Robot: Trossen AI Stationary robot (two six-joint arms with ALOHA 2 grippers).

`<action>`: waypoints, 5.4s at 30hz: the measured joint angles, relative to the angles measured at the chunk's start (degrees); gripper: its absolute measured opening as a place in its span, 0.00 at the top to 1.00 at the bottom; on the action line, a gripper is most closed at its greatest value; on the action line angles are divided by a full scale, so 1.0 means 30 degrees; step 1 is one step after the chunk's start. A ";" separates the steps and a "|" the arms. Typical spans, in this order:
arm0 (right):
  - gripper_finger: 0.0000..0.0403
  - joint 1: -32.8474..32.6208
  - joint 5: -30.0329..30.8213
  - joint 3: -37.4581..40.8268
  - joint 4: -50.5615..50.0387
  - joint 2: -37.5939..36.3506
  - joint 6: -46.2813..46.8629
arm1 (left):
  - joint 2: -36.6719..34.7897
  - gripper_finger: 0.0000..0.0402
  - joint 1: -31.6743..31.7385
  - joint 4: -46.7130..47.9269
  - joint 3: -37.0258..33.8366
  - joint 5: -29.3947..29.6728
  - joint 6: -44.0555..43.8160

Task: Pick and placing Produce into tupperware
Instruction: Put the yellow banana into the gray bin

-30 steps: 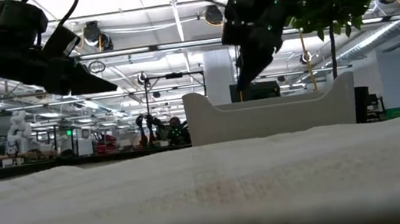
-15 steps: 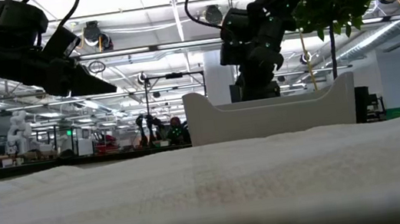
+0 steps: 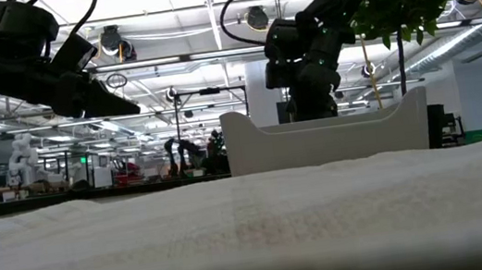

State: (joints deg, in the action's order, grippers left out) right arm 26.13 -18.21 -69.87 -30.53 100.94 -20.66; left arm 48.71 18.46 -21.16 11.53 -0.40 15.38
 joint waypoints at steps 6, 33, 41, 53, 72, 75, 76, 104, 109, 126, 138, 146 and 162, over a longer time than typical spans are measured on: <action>0.79 0.0000 0.0019 0.0000 0.0021 -0.0005 0.0510 | 0.0000 0.94 0.0000 -0.0002 0.0000 0.0000 -0.0029; 0.43 -0.0050 0.0191 0.0948 0.1096 -0.0017 0.0318 | 0.0000 0.94 -0.0002 0.0136 -0.0006 0.0000 -0.0218; 0.43 -0.0119 0.0704 0.0976 0.1573 -0.0019 0.0147 | 0.0000 0.94 -0.0007 0.0147 -0.0007 0.0000 -0.0218; 0.43 -0.0357 0.1222 0.0980 0.1963 0.1054 0.0115 | 0.0000 0.94 -0.0007 0.0404 -0.0007 -0.0007 -0.0204; 0.43 -0.0372 0.1207 0.2267 0.3245 0.1329 0.0662 | 0.0000 0.94 -0.0007 0.0566 -0.0007 -0.0007 -0.0189; 0.43 -0.0372 0.1207 0.2412 0.3117 0.1336 0.0501 | 0.0000 0.94 -0.0007 0.0548 -0.0007 -0.0007 -0.0167; 0.43 -0.0372 0.1207 0.2412 0.3184 0.1336 0.0468 | 0.0000 0.94 -0.0007 0.0546 -0.0007 -0.0007 -0.0173; 0.65 -0.0372 0.1185 0.0993 0.2782 0.1176 -0.0397 | 0.0000 0.94 0.0000 0.0551 -0.0007 0.0000 -0.0204; 0.69 -0.0372 0.1127 -0.0189 0.1772 0.1176 -0.0577 | 0.0000 0.94 0.0000 0.0551 -0.0007 0.0000 -0.0218; 0.67 -0.0877 0.1123 -0.4426 -0.1694 0.1176 -0.2084 | 0.0000 0.94 0.0000 0.0682 -0.0009 0.0000 -0.0215; 0.66 -0.2789 0.1120 -0.5268 -0.3260 -0.0435 -0.3285 | 0.0000 0.94 -0.0007 0.0719 -0.0015 0.0000 -0.0280; 0.66 -0.3684 0.1126 -0.5275 -0.4641 -0.1389 -0.3346 | -0.0004 0.94 0.0000 0.0698 -0.0015 0.0000 -0.0284; 0.66 -0.5741 0.1123 -0.5261 -0.8077 -0.1375 -0.4431 | 0.0000 0.94 -0.0004 0.0697 -0.0015 0.0007 -0.0284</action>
State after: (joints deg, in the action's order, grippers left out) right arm 8.91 -14.84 -85.65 -54.76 96.81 -33.95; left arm 48.71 18.45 -19.07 11.49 -0.38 14.52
